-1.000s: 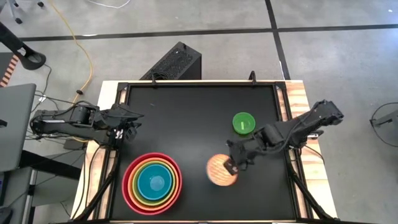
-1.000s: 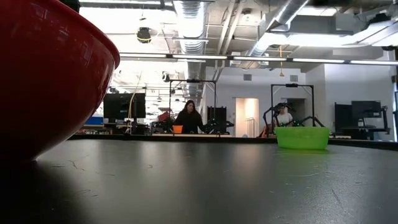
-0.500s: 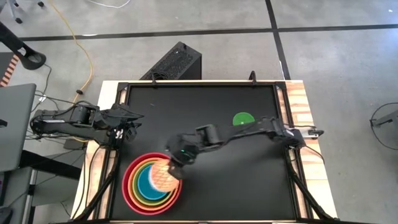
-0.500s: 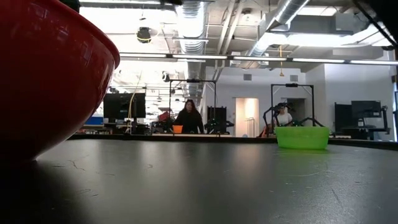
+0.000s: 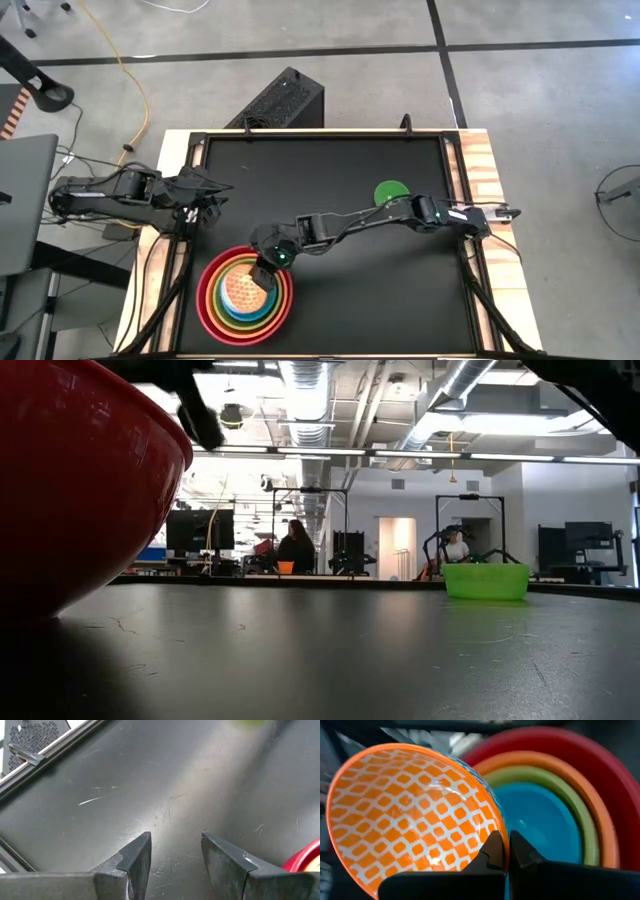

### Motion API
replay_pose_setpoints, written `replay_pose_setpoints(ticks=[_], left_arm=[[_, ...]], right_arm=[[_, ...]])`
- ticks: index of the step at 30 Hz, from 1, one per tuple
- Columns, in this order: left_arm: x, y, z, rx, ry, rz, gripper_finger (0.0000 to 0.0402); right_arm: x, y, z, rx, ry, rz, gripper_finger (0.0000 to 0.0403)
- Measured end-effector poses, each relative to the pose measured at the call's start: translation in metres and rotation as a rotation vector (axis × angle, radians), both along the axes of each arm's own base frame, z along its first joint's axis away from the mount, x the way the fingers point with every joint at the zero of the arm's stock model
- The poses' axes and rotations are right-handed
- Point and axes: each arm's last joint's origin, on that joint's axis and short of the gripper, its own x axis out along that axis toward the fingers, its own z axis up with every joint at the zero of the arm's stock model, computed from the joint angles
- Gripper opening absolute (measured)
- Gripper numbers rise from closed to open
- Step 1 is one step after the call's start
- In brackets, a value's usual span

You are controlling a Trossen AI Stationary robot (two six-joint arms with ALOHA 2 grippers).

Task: Nest bowls inside each other
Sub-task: Stack the orange patterned bowl on top of the blue bowl

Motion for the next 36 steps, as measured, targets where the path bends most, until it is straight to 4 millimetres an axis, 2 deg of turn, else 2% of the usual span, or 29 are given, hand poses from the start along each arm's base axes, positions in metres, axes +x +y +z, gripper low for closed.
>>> replay_pose_setpoints(ticks=[6, 16, 27, 31, 36], left_arm=[[0.005, 0.0, -0.002, -0.001, 0.023, 0.006, 0.0162], [0.006, 0.0, -0.002, 0.005, 0.03, 0.01, 0.0162], [0.006, 0.0, -0.002, 0.006, 0.029, 0.008, 0.0162], [0.006, 0.0, -0.002, 0.005, 0.028, 0.009, 0.0162], [0.006, 0.0, -0.002, -0.004, 0.026, 0.009, 0.0162]], right_arm=[[0.01, 0.002, -0.029, 0.01, 0.046, -0.012, 0.0], [0.009, 0.012, -0.043, -0.03, 0.102, -0.058, 0.0], [0.005, 0.01, -0.049, -0.057, 0.177, -0.115, 0.0001], [0.005, 0.011, -0.049, -0.056, 0.175, -0.114, 0.0018], [0.004, 0.013, -0.048, -0.056, 0.172, -0.108, 0.0067]])
